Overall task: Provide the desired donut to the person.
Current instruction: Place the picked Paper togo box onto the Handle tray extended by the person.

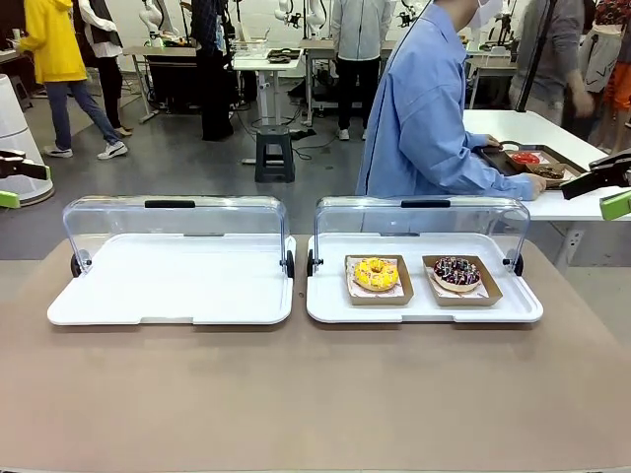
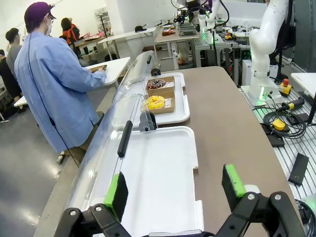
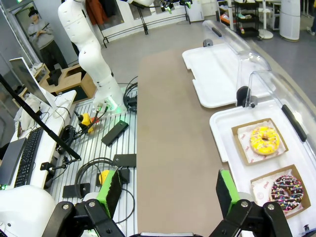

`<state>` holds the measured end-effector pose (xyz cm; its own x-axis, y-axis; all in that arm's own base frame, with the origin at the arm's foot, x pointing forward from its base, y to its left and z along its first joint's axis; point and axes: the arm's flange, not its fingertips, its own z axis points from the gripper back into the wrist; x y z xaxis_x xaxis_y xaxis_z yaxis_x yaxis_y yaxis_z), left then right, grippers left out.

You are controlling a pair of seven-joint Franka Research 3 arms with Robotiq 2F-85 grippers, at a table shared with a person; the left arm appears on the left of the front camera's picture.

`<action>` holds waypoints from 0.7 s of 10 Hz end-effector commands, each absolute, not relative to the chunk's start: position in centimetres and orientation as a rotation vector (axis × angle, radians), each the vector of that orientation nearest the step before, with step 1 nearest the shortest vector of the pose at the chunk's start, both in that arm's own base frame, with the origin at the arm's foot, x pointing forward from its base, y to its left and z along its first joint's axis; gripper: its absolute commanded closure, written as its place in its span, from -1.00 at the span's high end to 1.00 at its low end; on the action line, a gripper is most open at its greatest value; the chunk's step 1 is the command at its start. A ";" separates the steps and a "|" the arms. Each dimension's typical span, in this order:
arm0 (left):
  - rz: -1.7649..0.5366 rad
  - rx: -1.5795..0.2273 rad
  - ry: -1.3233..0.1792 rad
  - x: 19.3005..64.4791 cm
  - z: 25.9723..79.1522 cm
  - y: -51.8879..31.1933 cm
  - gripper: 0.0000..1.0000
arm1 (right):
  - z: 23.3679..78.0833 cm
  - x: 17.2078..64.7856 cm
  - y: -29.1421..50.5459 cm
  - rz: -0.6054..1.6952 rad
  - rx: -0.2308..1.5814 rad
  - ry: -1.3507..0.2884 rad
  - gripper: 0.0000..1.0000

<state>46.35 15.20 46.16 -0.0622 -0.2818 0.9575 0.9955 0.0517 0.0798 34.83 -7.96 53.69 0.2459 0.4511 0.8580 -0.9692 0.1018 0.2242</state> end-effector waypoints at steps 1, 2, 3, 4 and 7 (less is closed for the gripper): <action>-1.338 -0.927 -1.086 46.1 46.1 15.4 1.00 | 53.7 34.9 -7.9 1.203 0.938 -0.718 1.00; -1.338 -0.927 -1.086 46.1 46.1 15.4 1.00 | 53.7 34.9 -7.9 1.203 0.938 -0.718 1.00; -1.338 -0.927 -1.086 46.1 46.1 15.4 1.00 | 53.7 34.9 -7.9 1.203 0.938 -0.718 1.00; -1.338 -0.927 -1.086 46.1 46.1 15.4 1.00 | 53.7 34.9 -7.9 1.203 0.938 -0.718 1.00; -1.338 -0.927 -1.086 46.1 46.1 15.4 1.00 | 53.7 34.9 -7.9 1.203 0.938 -0.718 1.00</action>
